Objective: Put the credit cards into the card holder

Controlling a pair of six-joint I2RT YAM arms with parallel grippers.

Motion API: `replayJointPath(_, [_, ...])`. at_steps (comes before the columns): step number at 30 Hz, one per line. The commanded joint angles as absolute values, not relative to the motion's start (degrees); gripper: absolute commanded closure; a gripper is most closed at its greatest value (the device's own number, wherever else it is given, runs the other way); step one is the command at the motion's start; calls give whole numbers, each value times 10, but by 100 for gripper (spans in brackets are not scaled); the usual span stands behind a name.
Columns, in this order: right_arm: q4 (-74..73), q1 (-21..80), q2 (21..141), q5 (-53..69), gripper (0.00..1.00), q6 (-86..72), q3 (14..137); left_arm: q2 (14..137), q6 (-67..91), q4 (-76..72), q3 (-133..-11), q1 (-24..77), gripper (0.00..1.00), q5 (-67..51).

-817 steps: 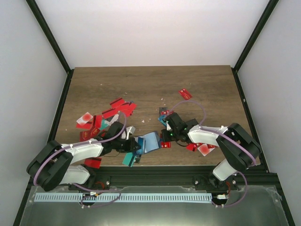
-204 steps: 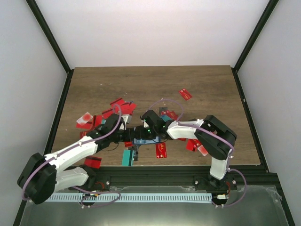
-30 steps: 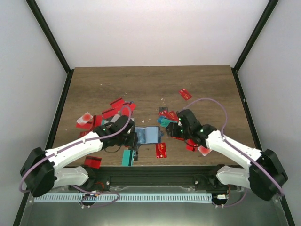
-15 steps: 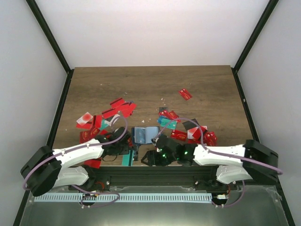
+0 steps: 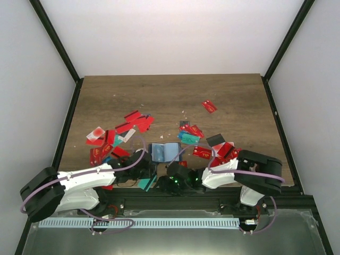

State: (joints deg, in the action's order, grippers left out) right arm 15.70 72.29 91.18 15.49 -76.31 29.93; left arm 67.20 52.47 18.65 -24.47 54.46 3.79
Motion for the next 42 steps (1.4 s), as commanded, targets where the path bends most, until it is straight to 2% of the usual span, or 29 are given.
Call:
replayJointPath(1, [228,741,952,153,37,-818,310,663,566,254,-216,564,57,21])
replayJointPath(8, [296,748,990,124,37,-873,300,591,598,340,-217,570,53,102])
replayJointPath(17, [358,747,1037,91,42,-915,295,607,579,291,-182,573,53,30])
replayJointPath(31, [487,739,1106,85,50,-943,284,531,620,258,-138,594,53,-65])
replayJointPath(39, [512,738,1105,73,71,-942,268,483,634,264,-120,596,53,-75])
replayJointPath(42, [510,738,1101,77,83,-937,267,475,635,270,-122,596,53,-72])
